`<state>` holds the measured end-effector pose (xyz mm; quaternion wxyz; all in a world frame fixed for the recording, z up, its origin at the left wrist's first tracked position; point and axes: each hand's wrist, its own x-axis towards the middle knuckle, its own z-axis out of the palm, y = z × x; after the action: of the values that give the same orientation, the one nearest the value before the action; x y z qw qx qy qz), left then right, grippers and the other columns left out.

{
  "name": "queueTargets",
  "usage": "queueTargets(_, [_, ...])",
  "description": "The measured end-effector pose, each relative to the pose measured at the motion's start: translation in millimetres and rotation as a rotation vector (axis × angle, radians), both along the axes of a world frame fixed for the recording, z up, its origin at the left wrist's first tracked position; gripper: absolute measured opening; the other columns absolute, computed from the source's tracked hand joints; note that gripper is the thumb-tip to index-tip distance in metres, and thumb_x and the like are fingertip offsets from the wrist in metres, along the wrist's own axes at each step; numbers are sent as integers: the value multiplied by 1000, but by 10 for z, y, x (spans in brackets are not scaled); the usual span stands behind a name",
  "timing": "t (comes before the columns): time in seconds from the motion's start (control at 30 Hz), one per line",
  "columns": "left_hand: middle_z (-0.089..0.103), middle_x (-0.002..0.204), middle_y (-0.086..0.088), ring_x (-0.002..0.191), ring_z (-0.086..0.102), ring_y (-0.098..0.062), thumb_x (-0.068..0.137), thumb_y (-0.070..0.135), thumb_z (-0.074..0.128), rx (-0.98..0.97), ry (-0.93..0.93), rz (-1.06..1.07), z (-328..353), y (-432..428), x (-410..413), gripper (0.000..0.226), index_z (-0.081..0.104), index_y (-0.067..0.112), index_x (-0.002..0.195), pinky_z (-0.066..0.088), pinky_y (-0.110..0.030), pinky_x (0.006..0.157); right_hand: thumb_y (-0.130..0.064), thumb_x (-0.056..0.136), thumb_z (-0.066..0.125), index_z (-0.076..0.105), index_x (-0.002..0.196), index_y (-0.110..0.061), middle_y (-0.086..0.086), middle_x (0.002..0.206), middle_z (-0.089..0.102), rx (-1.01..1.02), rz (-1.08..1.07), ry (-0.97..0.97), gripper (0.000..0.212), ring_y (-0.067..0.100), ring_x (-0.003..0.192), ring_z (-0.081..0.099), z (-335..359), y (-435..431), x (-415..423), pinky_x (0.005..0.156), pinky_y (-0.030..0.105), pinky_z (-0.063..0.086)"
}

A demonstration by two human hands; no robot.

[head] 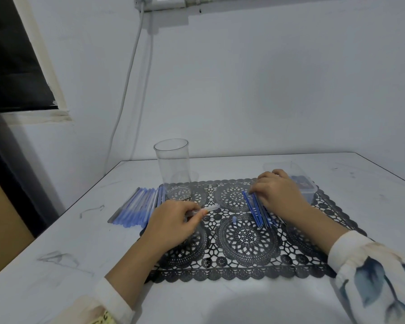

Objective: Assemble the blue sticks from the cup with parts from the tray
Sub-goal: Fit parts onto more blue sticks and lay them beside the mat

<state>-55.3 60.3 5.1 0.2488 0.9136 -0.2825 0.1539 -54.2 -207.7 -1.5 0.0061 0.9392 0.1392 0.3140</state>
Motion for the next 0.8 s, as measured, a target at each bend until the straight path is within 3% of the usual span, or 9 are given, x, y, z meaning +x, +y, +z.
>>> queueTargets(0.2, [66,70,12,63,59,-4,89,46,51,4,-6,13,12,-5,11,27,70,29,99,52,-25,61,-3,85,55,74,89,-17,2,91,71,426,-123,3,24,20,91,60,171,-110,45,84,35,45])
queueTargets(0.33, [64,72,16,64,58,0,89,46,52,-11,-22,15,26,-11,5,27,70,28,100,47,-17,58,-2,86,49,73,93,-16,3,92,70,608,-256,73,29,9,72,56,343,-258,103,68,20,35])
queueTargets(0.47, [62,71,16,65,58,-1,89,46,52,-9,-21,14,37,-19,-3,27,70,28,100,46,-17,56,0,80,56,74,95,-12,9,97,70,578,-405,296,26,19,81,59,485,-371,179,69,20,39])
queueTargets(0.6, [64,70,15,65,58,0,89,46,52,-7,-30,14,27,-21,4,28,70,27,98,46,-17,57,-8,75,64,76,87,-7,10,90,72,442,-528,454,17,22,82,64,464,-384,236,68,27,51])
queueTargets(0.7, [64,69,14,64,58,-1,89,46,52,-9,-31,18,22,-21,10,27,70,28,98,49,-19,59,-13,74,63,71,87,-4,9,76,64,393,-584,493,18,23,72,58,418,-371,233,58,24,41])
queueTargets(0.8, [60,65,16,62,57,-1,89,45,52,-5,-26,14,22,-22,14,27,70,28,98,44,-16,55,-18,78,62,70,90,-5,9,82,66,388,-605,518,20,23,72,57,401,-366,225,58,25,40])
